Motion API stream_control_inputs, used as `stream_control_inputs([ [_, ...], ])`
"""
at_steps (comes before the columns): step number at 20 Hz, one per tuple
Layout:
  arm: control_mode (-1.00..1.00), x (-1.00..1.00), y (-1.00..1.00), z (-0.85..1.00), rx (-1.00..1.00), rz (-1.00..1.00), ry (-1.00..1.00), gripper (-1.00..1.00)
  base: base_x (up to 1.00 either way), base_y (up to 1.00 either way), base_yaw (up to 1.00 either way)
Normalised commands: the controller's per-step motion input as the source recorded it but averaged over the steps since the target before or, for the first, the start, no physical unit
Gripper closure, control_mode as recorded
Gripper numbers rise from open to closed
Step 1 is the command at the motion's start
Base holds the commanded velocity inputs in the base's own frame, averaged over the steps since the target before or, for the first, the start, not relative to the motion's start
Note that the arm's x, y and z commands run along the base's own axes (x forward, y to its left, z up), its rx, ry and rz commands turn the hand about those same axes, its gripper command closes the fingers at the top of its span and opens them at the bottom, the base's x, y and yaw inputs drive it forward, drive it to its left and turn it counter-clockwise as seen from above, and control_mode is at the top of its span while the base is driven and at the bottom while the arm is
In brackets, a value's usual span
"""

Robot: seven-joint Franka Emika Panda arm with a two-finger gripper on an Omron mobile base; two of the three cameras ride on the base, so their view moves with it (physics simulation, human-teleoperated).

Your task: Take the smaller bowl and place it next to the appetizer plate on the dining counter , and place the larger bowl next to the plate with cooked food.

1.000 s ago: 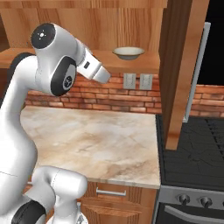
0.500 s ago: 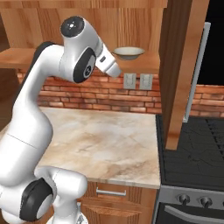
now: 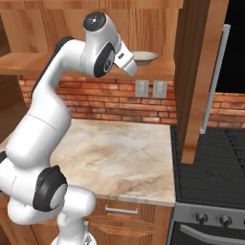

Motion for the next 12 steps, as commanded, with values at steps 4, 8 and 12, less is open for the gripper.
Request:
stream_control_inputs([
  [4,-1.00,0.44,-0.24,0.00,0.00,0.00,0.00,-1.00,0.00,0.00,0.00],
  [8,-1.00,0.43,-0.25,-0.05,0.00,0.00,0.00,-1.00,0.00,0.00,0.00],
  [12,-1.00,0.51,-0.11,-0.16,0.00,0.00,0.00,-1.00,0.00,0.00,0.00],
])
